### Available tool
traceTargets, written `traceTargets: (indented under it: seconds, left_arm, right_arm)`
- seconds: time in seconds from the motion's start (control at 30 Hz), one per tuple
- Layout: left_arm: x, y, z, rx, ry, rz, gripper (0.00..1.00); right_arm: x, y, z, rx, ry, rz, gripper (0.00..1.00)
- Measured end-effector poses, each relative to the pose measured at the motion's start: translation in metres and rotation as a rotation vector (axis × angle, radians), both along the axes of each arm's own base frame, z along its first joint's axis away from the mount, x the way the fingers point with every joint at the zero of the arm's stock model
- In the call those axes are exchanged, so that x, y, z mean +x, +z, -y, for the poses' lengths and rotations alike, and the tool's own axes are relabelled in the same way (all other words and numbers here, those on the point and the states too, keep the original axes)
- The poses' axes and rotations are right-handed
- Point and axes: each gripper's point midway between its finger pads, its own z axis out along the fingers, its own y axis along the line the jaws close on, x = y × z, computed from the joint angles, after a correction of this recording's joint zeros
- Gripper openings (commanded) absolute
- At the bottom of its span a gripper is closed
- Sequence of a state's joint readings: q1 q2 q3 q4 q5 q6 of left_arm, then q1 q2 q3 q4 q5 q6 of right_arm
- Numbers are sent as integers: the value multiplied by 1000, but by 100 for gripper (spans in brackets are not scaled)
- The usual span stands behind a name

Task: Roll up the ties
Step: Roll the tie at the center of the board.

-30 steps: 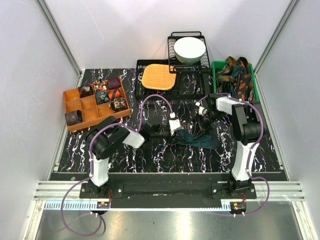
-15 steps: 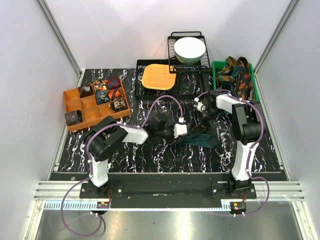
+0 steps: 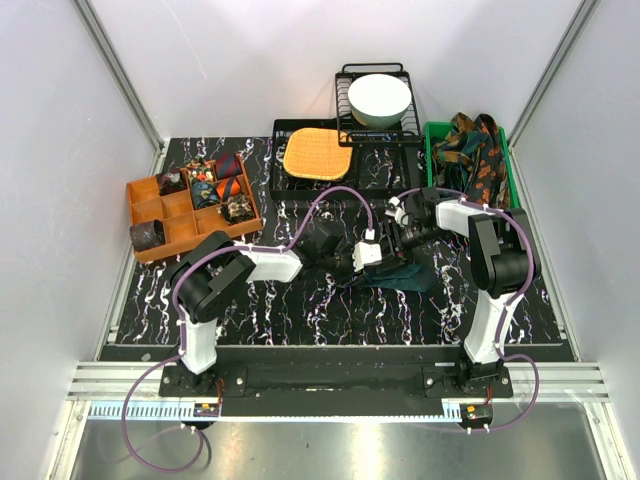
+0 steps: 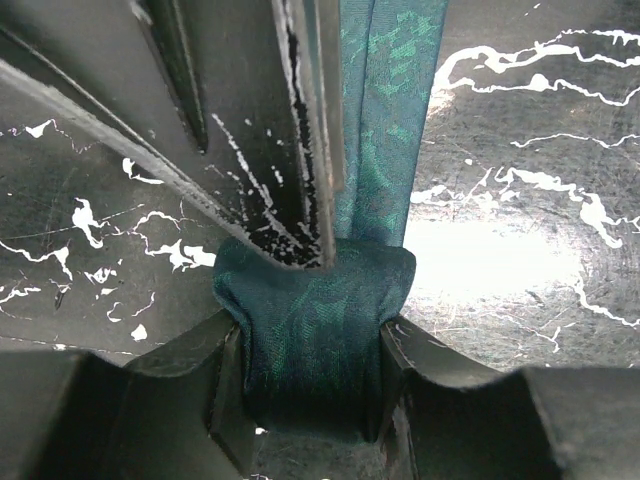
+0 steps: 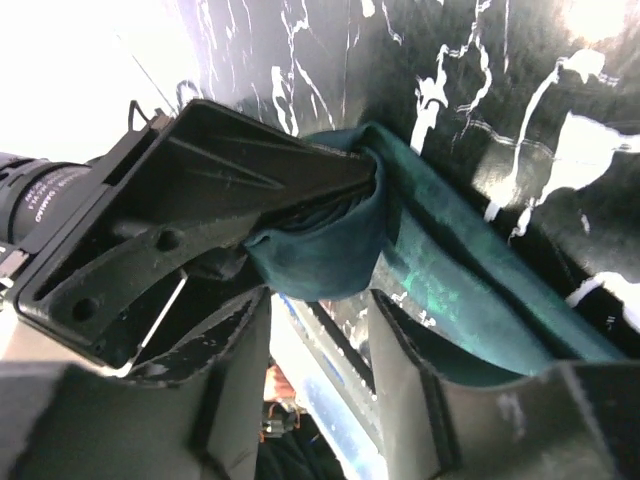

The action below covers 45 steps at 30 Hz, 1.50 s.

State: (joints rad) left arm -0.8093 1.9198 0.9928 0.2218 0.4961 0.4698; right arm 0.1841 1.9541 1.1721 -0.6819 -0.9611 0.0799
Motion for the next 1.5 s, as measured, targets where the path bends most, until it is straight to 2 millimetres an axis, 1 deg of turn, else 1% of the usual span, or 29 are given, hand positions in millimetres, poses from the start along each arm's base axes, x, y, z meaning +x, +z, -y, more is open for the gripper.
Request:
traceTargets:
  seconds: [0.1,0.2,0.33,0.5,0.57,0.6,0.63,0.67,0.7,0.73,0.77,0.87,0.9,0.97,1.0,1.03,1.23,1.4,1.5]
  left_arm:
    - [0,0,0,1,7,-6,19]
    - [0,-1,-1,2,14,-14,19]
    - [-1,-1,-2,7,24,-28,19]
    - [-3,-2,-3,9,34,-46,19]
    - [-3,-2,-3,9,36,-51,19]
    - [-3,-2,-3,9,38,-54,19]
    - [-3,-2,-3,9,38,-55,19]
    - [-3,-2,-3,9,40,-57,20]
    - [-3,-2,-3,9,40,-57,20]
    - [-3,-2,-3,9,41,-58,22]
    - [-3,-2,-3,9,43,-59,25]
    - [-4,-2,-3,8,48,-66,33]
    - [-4,-2,-2,7,50,-69,42]
    - [-3,-2,-2,2,55,-72,49]
    - [-3,-2,-3,-2,57,-72,55]
    - [-2,-2,-3,-15,59,-69,57]
    - [-5,0,-4,-96,69,-99,62]
    - [-4,2,3,-156,64,-125,66]
    - [-6,3,6,-195,59,-131,69]
  right_arm:
    - [3,-2,-3,7,1,27,40]
    - [6,-3,-9,15,17,60,39]
    - [5,-4,-18,21,40,83,41]
    - [1,-8,-18,24,37,78,42]
    - [0,-8,-18,27,35,74,45]
    - [0,-8,-18,27,35,74,42]
    - [-1,-8,-18,26,35,75,36]
    - [-1,-8,-18,25,35,74,26]
    - [-2,-7,-17,26,35,72,18]
    - [-3,-7,-18,29,35,71,12]
    - [-3,-5,-18,33,35,72,0]
    - [-3,-6,-17,27,34,69,0]
    - [-3,-6,-17,25,34,71,0]
    - [-3,-7,-17,17,34,70,0]
    - [-2,-7,-16,10,33,68,0]
    - [-2,-8,-15,4,33,66,0]
    - [-4,-22,-9,-64,34,10,0]
    - [-2,-32,-3,-138,33,-25,0]
    - [-1,-38,0,-180,36,-40,0]
